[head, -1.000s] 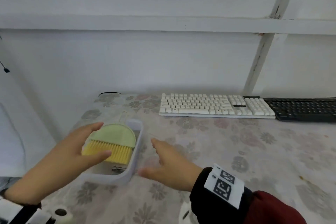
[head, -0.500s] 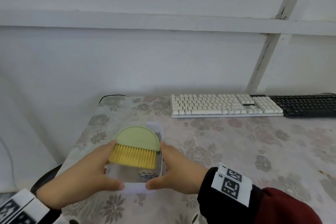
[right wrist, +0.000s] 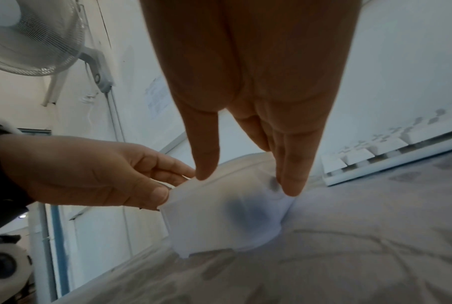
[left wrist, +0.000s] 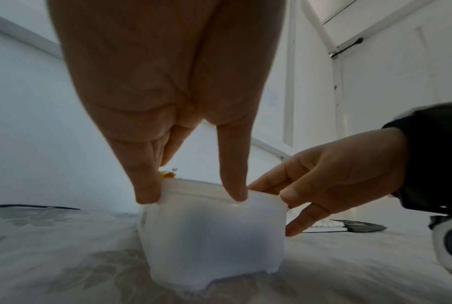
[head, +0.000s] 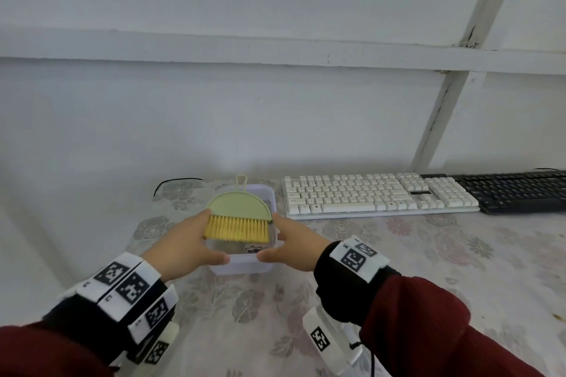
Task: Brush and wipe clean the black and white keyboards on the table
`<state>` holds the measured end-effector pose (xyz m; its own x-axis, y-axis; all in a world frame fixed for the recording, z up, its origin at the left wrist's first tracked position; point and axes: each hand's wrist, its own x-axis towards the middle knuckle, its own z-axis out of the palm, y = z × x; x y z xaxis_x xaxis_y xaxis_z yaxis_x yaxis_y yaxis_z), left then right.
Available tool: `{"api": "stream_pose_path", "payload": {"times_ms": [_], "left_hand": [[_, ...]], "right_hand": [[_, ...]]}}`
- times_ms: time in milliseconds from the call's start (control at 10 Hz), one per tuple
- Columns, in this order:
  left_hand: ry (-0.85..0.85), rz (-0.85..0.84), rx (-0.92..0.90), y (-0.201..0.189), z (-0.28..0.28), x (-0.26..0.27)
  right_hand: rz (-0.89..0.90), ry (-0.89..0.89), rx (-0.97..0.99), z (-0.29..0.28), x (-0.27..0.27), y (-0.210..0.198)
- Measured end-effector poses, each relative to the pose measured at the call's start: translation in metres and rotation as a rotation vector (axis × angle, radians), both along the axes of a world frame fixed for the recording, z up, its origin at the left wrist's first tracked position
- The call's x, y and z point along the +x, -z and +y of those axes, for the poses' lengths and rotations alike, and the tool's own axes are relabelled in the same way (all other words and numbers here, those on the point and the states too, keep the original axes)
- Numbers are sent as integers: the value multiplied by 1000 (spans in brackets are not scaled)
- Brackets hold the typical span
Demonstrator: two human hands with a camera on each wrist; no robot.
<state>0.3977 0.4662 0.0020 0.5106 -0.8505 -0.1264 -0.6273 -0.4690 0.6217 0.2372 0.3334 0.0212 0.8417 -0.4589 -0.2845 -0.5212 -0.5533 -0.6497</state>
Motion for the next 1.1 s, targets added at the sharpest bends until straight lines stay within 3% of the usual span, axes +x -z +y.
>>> {"api": "stream_pose_path", "payload": {"times_ms": [400, 700, 1000, 1100], "left_hand": [[-41, 79, -58, 3, -49, 34], [-64, 32, -29, 1, -60, 37], [-25, -32, -59, 1, -51, 27], [-29, -133, -99, 3, -43, 20]], "right_hand": [[26, 94, -82, -30, 39, -4], [26, 124, -127, -39, 52, 2], [-13, 73, -124, -52, 30, 2], [-42, 97, -115, -62, 4, 0]]}}
